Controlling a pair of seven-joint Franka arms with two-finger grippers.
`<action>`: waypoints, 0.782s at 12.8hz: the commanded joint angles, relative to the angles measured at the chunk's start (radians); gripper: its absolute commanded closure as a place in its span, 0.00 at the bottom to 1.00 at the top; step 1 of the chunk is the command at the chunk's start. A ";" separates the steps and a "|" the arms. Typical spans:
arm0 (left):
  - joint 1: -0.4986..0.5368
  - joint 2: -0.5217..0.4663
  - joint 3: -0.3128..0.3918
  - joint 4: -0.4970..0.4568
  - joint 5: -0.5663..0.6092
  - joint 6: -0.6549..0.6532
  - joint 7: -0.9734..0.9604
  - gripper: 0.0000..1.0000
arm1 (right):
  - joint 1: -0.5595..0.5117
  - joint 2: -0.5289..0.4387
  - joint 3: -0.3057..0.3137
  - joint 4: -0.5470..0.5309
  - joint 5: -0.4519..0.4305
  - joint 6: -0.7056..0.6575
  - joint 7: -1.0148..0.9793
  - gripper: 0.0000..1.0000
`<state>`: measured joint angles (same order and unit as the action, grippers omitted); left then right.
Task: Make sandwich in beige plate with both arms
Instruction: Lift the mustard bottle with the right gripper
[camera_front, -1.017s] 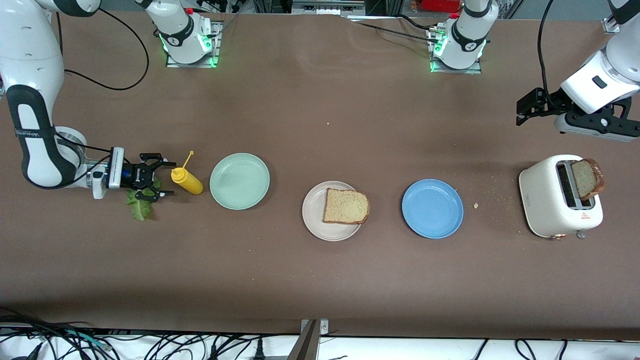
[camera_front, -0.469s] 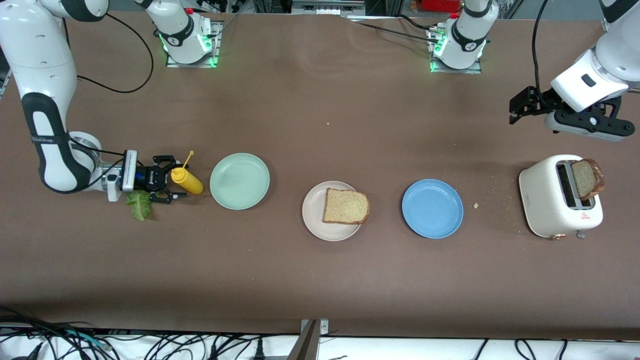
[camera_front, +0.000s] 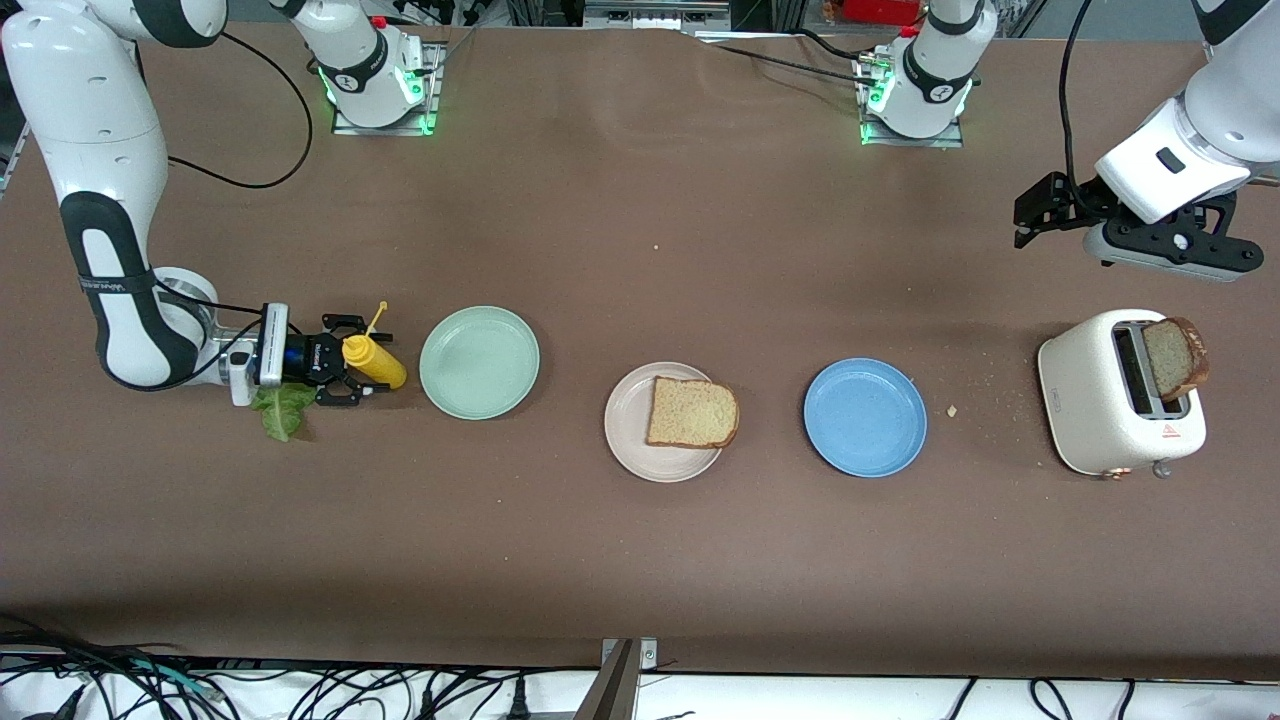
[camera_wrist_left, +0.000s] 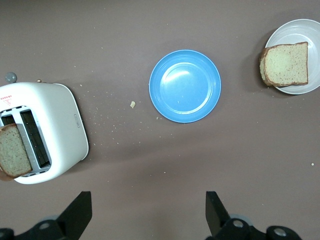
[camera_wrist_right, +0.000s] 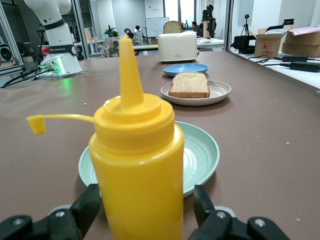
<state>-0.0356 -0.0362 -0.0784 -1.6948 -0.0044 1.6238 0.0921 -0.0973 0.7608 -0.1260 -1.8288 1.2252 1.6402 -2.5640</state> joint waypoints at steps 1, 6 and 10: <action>-0.006 -0.016 -0.006 -0.009 0.029 -0.005 -0.014 0.00 | -0.001 0.011 -0.004 0.014 0.020 -0.011 0.008 0.55; -0.006 -0.014 -0.008 -0.009 0.029 -0.005 -0.014 0.00 | 0.001 0.002 -0.007 0.016 0.017 -0.013 0.031 0.93; -0.006 -0.014 -0.008 -0.009 0.029 -0.004 -0.014 0.00 | 0.005 -0.029 -0.007 0.061 -0.004 -0.011 0.172 0.98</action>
<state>-0.0359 -0.0362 -0.0826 -1.6948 -0.0044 1.6238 0.0908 -0.0981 0.7550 -0.1296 -1.7952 1.2274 1.6407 -2.4659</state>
